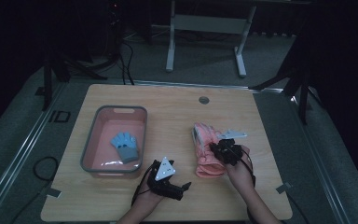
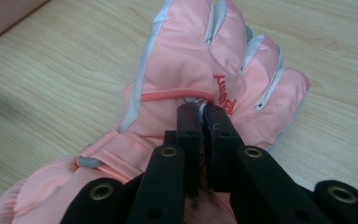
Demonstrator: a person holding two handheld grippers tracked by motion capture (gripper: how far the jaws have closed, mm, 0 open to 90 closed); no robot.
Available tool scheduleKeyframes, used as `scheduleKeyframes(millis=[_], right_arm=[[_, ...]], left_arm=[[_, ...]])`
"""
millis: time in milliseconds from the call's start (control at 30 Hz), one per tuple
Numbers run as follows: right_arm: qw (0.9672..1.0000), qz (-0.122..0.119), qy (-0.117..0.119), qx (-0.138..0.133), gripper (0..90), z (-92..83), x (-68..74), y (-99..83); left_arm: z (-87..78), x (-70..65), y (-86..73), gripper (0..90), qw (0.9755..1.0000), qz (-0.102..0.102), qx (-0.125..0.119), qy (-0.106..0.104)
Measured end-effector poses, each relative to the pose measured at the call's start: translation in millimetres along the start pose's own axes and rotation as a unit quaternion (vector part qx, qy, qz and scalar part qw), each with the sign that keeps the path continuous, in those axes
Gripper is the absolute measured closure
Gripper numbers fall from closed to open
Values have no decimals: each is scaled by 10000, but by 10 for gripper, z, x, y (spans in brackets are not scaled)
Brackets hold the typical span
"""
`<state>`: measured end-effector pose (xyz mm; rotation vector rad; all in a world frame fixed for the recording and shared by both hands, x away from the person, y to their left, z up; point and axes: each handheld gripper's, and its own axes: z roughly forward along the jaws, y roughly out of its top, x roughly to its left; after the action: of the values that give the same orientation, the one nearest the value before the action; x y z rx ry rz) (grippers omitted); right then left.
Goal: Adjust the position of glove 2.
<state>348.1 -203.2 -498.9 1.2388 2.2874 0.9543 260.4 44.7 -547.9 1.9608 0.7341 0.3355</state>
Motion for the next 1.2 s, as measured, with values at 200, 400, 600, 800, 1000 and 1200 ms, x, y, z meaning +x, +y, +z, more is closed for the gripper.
scheduleKeyframes(millis=[200,400,600,800,1000,1200], right_arm=[[9998,21,161,-68,778,16,-29,-5],[9986,-23,269,-445,549,-125,-122,53],[9970,-143,431,-632,240,-238,-170,96],[9946,-121,384,-955,125,-373,-258,93],[9929,-45,195,-1170,143,-496,-436,33],[9896,-232,249,-1400,140,-566,-535,-7]], left_arm=[[5,-1,0,8,10000,13,-18,-35],[-15,21,6,8,9999,7,-136,-8],[-47,35,26,8,9995,-41,-299,88],[-46,16,93,29,9999,-105,-109,-41],[-44,-47,186,29,9998,162,-27,-140],[-43,-97,355,30,9987,478,91,-149]])
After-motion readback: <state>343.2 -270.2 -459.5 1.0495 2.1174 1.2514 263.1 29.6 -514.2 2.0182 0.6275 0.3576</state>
